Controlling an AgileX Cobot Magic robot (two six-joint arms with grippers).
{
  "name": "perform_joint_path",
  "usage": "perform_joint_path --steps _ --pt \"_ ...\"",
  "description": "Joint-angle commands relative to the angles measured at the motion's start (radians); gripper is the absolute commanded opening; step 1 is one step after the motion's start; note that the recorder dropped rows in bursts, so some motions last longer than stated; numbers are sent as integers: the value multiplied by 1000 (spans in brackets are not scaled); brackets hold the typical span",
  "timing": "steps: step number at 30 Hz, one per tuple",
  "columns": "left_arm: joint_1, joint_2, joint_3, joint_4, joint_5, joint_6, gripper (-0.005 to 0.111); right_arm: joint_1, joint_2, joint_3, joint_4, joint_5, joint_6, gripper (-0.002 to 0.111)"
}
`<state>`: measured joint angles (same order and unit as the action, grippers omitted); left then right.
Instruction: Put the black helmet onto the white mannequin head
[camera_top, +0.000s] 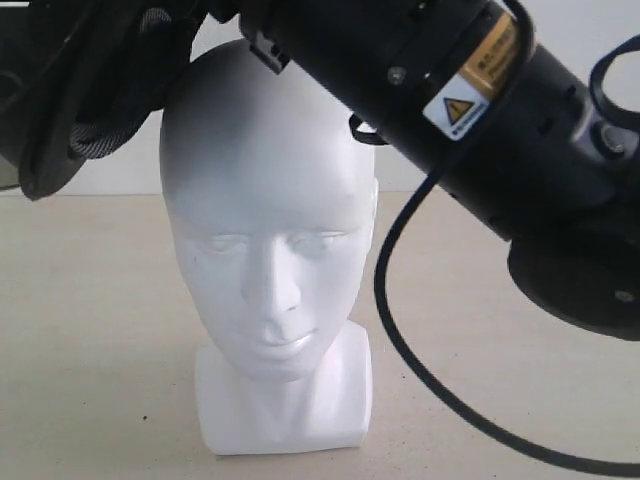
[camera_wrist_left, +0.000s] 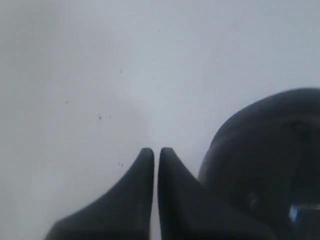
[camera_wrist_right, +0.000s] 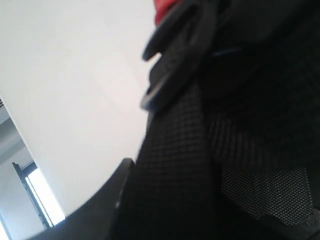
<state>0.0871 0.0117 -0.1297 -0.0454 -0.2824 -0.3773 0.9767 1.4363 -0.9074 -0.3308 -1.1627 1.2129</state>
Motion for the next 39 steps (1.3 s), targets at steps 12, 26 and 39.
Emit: perform_joint_path --steps 12,26,39 --pt "-3 571 -590 730 14 -501 5 -1 2 -21 16 -58 -65 0" --pt "-3 876 -853 1238 -282 -888 5 -30 -89 133 116 -58 -130 0" --pt "-3 967 -872 1306 -295 -888 5 -30 -89 151 153 -58 -215 0"
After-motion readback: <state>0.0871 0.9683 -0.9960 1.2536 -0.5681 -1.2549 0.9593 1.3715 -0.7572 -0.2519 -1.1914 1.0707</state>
